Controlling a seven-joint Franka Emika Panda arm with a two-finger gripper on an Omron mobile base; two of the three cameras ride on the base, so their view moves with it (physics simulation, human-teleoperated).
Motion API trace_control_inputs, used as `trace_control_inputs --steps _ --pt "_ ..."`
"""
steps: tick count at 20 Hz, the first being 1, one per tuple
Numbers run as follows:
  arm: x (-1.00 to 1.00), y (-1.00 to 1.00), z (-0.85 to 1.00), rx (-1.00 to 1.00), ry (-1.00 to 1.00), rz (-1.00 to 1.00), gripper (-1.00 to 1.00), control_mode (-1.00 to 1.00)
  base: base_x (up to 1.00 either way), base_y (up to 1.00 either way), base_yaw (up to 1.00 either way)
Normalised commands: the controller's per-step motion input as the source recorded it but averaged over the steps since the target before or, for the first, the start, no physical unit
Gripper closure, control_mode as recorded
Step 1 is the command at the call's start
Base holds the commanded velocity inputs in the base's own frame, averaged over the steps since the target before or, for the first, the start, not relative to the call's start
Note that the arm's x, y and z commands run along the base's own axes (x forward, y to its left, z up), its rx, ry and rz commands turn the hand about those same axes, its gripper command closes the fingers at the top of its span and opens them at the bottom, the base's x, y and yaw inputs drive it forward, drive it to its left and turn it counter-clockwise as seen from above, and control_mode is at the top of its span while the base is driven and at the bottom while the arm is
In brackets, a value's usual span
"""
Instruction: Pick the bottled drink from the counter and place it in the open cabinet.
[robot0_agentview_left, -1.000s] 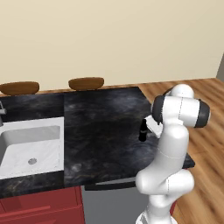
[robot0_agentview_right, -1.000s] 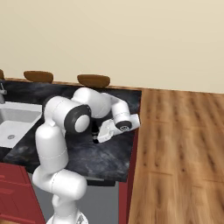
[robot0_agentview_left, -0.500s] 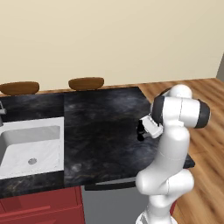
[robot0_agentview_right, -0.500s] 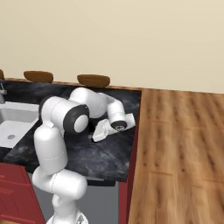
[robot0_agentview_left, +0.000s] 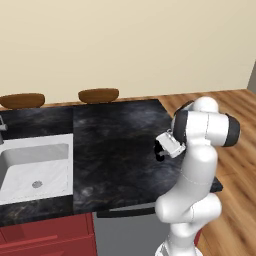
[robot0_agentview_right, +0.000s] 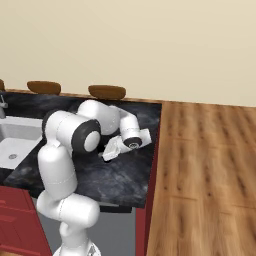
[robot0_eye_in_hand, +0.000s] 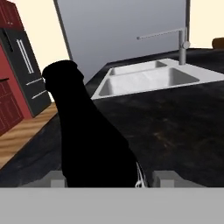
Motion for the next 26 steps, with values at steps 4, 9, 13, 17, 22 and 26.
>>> trace_control_inputs --steps 4,9,13,17,22,26 --pt "-0.25 0.0 0.37 0.09 0.0 0.0 1.0 -1.0 0.0 0.0 0.0" --pt "-0.42 0.0 0.73 0.1 0.0 -0.05 1.0 -1.0 0.0 0.0 0.0" --pt "-0.51 -0.03 0.82 0.09 0.0 -0.06 1.0 -1.0 0.0 0.0 0.0" --pt "-0.57 -0.01 0.74 0.07 0.0 -0.06 1.0 -1.0 0.0 0.0 0.0" --pt "-0.65 0.0 0.67 0.05 0.0 -0.06 1.0 -1.0 0.0 0.0 0.0" --pt "-0.61 0.0 0.55 0.03 0.0 -0.08 1.0 -1.0 0.0 0.0 0.0"
